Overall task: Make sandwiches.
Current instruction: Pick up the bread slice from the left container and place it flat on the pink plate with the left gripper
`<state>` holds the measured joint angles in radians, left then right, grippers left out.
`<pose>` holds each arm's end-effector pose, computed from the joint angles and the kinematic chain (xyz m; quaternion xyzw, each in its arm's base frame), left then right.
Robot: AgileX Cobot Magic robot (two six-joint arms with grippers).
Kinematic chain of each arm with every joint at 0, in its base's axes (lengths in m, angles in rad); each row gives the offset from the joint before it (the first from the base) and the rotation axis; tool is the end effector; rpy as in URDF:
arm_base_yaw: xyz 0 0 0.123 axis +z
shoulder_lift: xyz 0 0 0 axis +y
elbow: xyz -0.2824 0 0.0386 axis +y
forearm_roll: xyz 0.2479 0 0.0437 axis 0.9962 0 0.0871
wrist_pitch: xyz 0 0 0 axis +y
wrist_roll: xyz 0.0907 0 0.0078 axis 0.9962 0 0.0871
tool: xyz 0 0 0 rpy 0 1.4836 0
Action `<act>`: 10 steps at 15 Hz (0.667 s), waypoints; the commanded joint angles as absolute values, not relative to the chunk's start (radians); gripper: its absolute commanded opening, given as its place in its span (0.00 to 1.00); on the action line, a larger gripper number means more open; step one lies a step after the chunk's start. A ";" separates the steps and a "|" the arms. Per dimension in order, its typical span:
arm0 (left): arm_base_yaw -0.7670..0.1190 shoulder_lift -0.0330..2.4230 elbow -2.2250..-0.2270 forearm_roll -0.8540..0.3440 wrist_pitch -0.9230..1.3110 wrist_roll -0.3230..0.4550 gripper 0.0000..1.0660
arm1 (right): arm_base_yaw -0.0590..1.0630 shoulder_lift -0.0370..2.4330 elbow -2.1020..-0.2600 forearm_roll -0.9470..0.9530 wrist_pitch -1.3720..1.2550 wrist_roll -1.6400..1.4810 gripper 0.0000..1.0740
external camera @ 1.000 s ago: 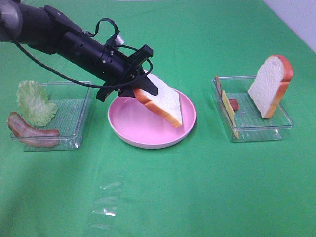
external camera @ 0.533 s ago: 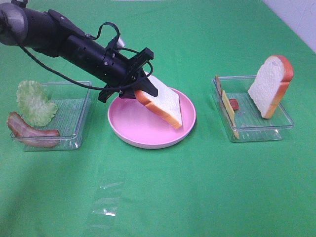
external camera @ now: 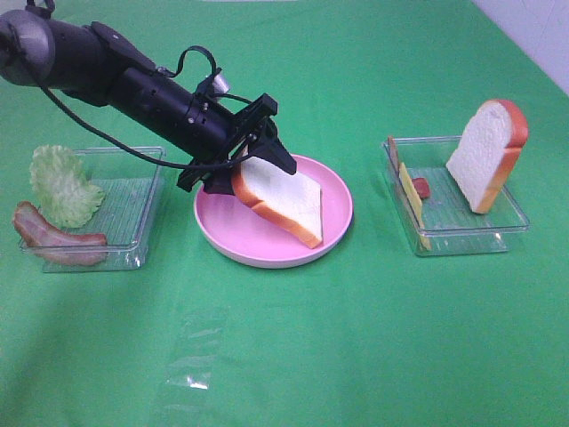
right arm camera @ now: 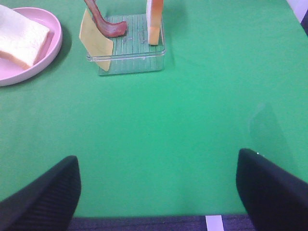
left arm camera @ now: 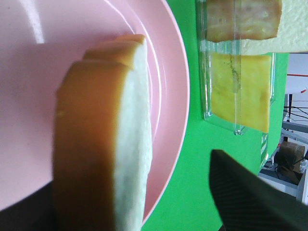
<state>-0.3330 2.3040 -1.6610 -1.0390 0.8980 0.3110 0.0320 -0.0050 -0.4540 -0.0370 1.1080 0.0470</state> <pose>0.4253 -0.2121 0.1328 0.0028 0.9126 -0.4062 0.0463 -0.0027 -0.0031 0.2606 0.0073 0.8752 0.0006 0.4836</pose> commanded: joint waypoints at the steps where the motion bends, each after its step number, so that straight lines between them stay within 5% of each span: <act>1: -0.338 2.304 -1.668 -1.027 0.927 0.308 0.71 | 0.032 -0.031 -0.452 -0.040 1.099 0.056 0.78; 4: -0.338 2.303 -1.697 -0.959 0.956 0.278 0.71 | 0.032 -0.031 -0.452 -0.040 1.099 0.056 0.78; 10: -0.339 2.303 -1.913 -0.599 1.175 0.018 0.71 | 0.032 -0.031 -0.452 -0.040 1.099 0.056 0.78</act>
<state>-0.3330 2.3020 -1.9030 -0.6120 1.1500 0.0350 0.0320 -0.0050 -0.4540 -0.0370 1.1080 0.0470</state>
